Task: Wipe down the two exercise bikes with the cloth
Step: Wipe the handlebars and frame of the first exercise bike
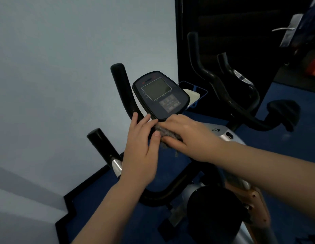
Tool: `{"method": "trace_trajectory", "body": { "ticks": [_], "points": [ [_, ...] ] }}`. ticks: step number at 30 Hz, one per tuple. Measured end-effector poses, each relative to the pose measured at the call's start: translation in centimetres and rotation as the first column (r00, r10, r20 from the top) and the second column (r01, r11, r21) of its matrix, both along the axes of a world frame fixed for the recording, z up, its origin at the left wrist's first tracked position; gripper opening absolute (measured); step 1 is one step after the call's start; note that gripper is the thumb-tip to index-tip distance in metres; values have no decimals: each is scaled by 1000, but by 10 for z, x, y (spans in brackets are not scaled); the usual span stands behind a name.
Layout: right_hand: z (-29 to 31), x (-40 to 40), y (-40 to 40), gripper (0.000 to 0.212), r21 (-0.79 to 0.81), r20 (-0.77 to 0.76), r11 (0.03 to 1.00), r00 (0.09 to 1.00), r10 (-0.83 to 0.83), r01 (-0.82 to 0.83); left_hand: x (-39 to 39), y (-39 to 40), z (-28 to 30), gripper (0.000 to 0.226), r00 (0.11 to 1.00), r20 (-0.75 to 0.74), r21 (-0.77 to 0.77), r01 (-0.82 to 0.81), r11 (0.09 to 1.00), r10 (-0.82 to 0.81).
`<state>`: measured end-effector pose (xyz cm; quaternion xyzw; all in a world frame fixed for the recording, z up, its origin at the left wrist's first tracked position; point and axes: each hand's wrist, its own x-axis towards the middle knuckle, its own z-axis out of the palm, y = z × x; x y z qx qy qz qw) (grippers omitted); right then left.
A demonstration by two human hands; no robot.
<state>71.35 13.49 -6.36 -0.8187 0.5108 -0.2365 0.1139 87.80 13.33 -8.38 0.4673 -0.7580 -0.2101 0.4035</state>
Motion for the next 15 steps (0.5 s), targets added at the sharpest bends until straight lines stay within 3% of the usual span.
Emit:
{"method": "trace_trajectory", "body": {
  "ticks": [7, 15],
  "points": [
    [-12, -25, 16, 43, -4, -27, 999, 999, -42, 42, -1, 2, -2, 42, 971, 217, -39, 107, 993, -96],
    [-29, -20, 41, 41, -15, 175, 979, 964, -199, 204, -6, 6, -1, 45, 911, 378, -100, 217, 971, -164]
  ]
}}
